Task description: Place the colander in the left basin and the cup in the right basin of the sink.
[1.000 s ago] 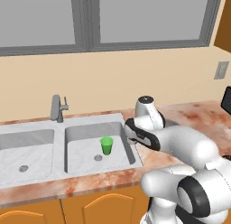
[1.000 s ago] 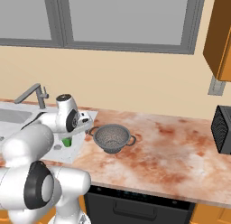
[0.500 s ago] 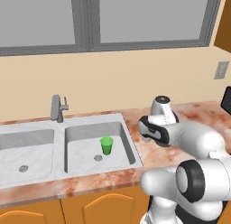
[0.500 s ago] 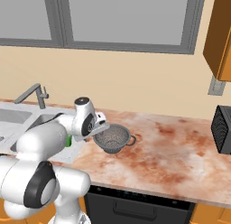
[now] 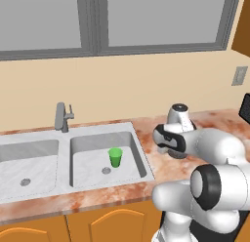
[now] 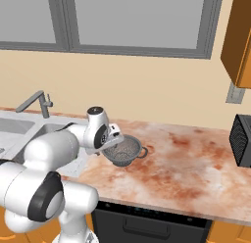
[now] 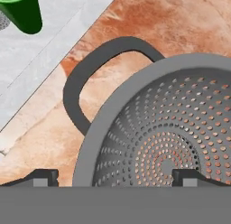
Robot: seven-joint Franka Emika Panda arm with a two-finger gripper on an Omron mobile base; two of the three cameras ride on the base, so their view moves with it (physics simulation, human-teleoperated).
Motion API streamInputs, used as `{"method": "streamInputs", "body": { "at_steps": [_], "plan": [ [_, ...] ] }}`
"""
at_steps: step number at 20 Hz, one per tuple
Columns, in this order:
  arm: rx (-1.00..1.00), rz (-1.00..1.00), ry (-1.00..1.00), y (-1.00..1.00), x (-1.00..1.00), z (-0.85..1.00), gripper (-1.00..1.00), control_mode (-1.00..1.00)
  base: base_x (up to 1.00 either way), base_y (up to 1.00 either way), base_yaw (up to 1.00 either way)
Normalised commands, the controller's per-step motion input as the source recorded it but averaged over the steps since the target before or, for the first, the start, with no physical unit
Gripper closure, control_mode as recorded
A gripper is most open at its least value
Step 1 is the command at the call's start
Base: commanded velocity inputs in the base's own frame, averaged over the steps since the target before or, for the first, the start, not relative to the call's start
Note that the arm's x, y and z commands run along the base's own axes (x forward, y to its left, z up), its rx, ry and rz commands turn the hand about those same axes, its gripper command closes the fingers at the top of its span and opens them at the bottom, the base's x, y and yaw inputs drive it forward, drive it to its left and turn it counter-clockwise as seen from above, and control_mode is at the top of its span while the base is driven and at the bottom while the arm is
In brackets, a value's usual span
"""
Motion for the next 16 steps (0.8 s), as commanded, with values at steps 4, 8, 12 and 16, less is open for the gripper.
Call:
{"method": "streamInputs", "body": {
  "at_steps": [4, 8, 12, 16],
  "plan": [
    [0.0, -0.06, 0.08, 0.17, -0.05, -0.08, -1.0, -1.0, 0.0, 0.0, 0.0],
    [-0.01, -0.06, 0.0, -0.08, 0.01, -0.24, -1.0, -1.0, 0.0, 0.0, 0.0],
    [0.0, 0.0, 0.0, -0.27, 0.09, -0.02, -1.0, -1.0, 0.0, 0.0, 0.0],
    [0.0, -0.01, 0.0, -0.04, 0.0, -0.12, -1.0, -1.0, 0.0, 0.0, 0.0]
  ]
}}
